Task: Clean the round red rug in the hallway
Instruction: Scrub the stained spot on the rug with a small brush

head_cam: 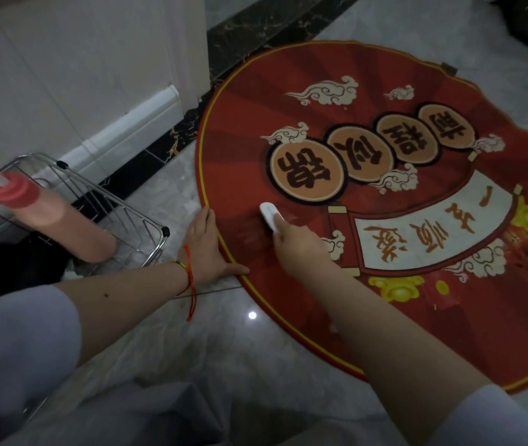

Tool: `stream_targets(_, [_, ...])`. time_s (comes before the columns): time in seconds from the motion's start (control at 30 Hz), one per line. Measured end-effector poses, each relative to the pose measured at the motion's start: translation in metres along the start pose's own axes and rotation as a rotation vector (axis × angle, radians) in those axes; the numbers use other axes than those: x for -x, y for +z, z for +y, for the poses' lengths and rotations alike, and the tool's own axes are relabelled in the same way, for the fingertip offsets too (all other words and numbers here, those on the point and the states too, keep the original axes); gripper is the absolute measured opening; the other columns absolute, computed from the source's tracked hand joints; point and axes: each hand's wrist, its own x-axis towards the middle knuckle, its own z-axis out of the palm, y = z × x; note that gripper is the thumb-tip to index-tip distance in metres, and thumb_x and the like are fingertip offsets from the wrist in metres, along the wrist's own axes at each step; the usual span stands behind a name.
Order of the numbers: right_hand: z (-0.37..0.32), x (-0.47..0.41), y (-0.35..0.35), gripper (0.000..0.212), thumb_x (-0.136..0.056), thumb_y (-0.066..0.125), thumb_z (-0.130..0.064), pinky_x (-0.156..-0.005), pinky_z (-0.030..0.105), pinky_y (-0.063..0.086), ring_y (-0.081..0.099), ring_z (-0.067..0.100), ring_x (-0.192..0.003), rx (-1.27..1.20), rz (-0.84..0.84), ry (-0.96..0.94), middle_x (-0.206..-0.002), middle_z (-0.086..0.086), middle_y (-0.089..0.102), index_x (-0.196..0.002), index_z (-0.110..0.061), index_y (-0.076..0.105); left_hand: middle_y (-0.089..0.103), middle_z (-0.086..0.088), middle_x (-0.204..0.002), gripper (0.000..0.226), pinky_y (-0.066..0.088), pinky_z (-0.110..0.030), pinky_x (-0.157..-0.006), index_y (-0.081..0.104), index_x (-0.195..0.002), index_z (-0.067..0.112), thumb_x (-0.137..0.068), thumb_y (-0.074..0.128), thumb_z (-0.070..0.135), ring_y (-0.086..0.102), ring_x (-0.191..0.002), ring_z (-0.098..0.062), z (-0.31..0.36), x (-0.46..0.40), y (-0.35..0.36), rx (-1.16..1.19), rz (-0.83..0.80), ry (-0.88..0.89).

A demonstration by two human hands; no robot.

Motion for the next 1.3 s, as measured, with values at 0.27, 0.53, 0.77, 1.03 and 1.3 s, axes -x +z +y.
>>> stream_targets(0.27, [-0.011, -0.006, 0.008, 0.044, -0.1, 0.031, -0.03, -0.073, 0.038, 0.042, 0.06, 0.034, -0.097, -0.006, -0.015, -0.099, -0.111, 0.017, 0.063, -0.145, -0.029, 0.028, 0.0, -0.015, -0.158, 0.148, 0.003, -0.034, -0.119, 0.002, -0.15, -0.001, -0.045, 0.07, 0.078, -0.001, -0.147, -0.025, -0.001, -0.001, -0.002, -0.01, 0.005, 0.008])
stream_targets(0.53, [-0.029, 0.015, 0.027, 0.049, -0.101, 0.033, -0.031, -0.075, 0.036, 0.042, 0.06, 0.033, -0.099, -0.027, -0.061, -0.167, -0.113, 0.018, 0.062, -0.148, -0.029, 0.022, 0.001, -0.018, -0.158, 0.146, 0.006, -0.038, -0.12, 0.004, -0.15, -0.002, -0.046, 0.069, 0.079, 0.001, -0.146, -0.029, -0.001, -0.002, 0.002, -0.003, 0.012, -0.006])
stream_targets(0.77, [0.007, 0.018, 0.007, 0.047, -0.101, 0.031, -0.03, -0.07, 0.037, 0.04, 0.061, 0.034, -0.097, -0.02, 0.012, -0.021, -0.11, 0.017, 0.063, -0.147, -0.026, 0.024, 0.002, -0.016, -0.158, 0.147, 0.007, -0.039, -0.12, 0.001, -0.15, 0.0, -0.047, 0.071, 0.077, 0.002, -0.146, -0.028, 0.009, -0.003, 0.003, -0.056, -0.01, -0.051])
stream_targets(1.03, [0.006, -0.003, 0.005, 0.041, -0.099, 0.033, -0.025, -0.072, 0.038, 0.04, 0.06, 0.036, -0.099, 0.006, 0.034, -0.071, -0.112, 0.017, 0.062, -0.14, -0.021, 0.035, 0.001, -0.015, -0.158, 0.141, 0.005, -0.036, -0.119, 0.002, -0.15, -0.001, -0.052, 0.077, 0.068, 0.002, -0.146, -0.027, 0.01, 0.002, -0.002, -0.052, -0.025, -0.031])
stream_targets(1.3, [-0.02, 0.004, 0.02, 0.045, -0.1, 0.033, -0.026, -0.074, 0.036, 0.041, 0.06, 0.034, -0.1, -0.046, -0.041, -0.184, -0.113, 0.017, 0.062, -0.145, -0.027, 0.028, 0.003, -0.019, -0.158, 0.15, 0.007, -0.04, -0.119, 0.004, -0.149, -0.003, -0.043, 0.068, 0.082, 0.003, -0.146, -0.029, 0.009, 0.002, -0.004, -0.047, -0.021, -0.013])
